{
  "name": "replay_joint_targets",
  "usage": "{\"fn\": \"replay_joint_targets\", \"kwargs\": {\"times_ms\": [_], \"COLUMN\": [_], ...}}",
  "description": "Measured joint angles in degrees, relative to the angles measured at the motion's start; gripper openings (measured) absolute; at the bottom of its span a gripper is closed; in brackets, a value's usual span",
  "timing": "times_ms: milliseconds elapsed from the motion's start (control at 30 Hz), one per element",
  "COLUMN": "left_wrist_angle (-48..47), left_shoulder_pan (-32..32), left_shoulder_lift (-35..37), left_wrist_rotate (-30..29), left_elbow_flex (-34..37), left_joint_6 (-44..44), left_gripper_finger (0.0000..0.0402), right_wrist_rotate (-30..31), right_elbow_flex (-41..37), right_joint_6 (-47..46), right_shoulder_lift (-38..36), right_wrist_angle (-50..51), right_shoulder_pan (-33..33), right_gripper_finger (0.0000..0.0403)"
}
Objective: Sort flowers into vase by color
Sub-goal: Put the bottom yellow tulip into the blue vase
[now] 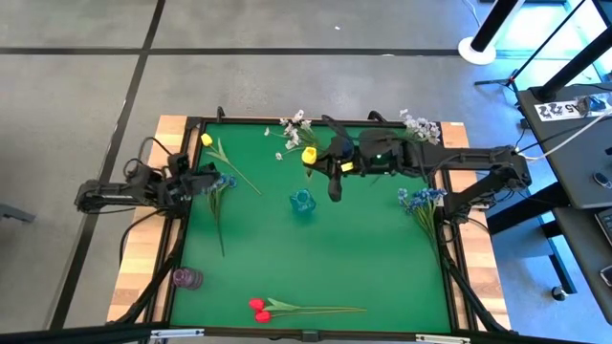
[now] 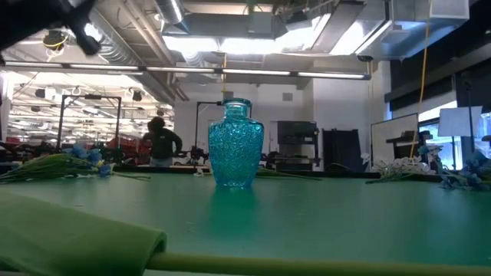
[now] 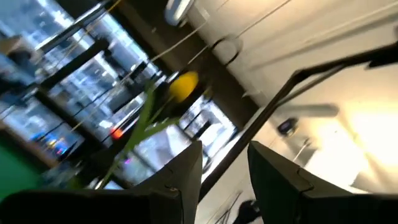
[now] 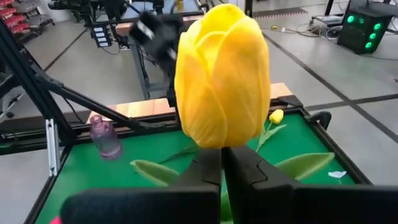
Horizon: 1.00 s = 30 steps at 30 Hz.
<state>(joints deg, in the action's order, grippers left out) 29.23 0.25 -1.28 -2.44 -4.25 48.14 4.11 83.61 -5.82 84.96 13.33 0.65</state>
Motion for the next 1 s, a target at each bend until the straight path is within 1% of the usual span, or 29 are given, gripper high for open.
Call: {"fn": "replay_joint_targets", "kwargs": {"times_ms": [100,200,267,367,433,467,567,667,800,900,1000], "left_wrist_angle": [-5.1,-13.8,-23.2,-36.2,-39.6,-40.1,-40.1,-41.5,-46.7,-50.9,-55.7], "left_shoulder_pan": [0.0,0.0,0.0,0.0,0.2,0.4,1.8,4.4,11.0,16.9,24.1], "left_shoulder_lift": [-3.6,-9.5,-13.7,-20.8,-25.4,-27.5,-34.0,-39.8,-46.5,-50.9,-54.4], "left_wrist_rotate": [-0.1,-3.2,-8.1,-19.6,-26.1,-27.7,-29.5,-33.3,-34.5,-33.7,-29.7], "left_elbow_flex": [-6.8,-14.9,-19.5,-23.9,-24.7,-24.7,-24.7,-24.7,-24.7,-24.7,-24.7], "left_joint_6": [-7.2,-13.8,-15.4,-15.5,-15.3,-15.2,-12.4,-4.6,3.6,4.8,9.5], "left_gripper_finger": [0.0125,0.0125,0.0125,0.0125,0.0125,0.0125,0.0125,0.0125,0.0125,0.0125,0.0127], "right_wrist_rotate": [0.9,1.9,2.9,4.7,5.1,5.4,5.4,5.4,4.6,2.5,1.0], "right_elbow_flex": [-0.1,0.5,1.9,3.2,3.2,3.1,3.1,3.0,3.0,3.0,3.1], "right_joint_6": [0.0,0.2,1.3,3.0,3.0,3.1,3.0,3.1,3.1,3.0,2.2], "right_shoulder_lift": [0.5,0.4,0.2,-0.2,-0.1,0.1,0.5,0.8,1.5,1.6,1.6], "right_wrist_angle": [-1.8,-5.2,-4.5,-2.7,-1.4,-0.6,0.7,0.5,0.6,3.1,8.0], "right_shoulder_pan": [0.0,0.1,0.1,0.1,0.1,0.1,0.1,0.1,0.1,0.1,0.1], "right_gripper_finger": [0.0002,0.0003,0.0003,0.0003,0.0003,0.0003,0.0003,0.0003,0.0008,0.0037,0.0095]}}
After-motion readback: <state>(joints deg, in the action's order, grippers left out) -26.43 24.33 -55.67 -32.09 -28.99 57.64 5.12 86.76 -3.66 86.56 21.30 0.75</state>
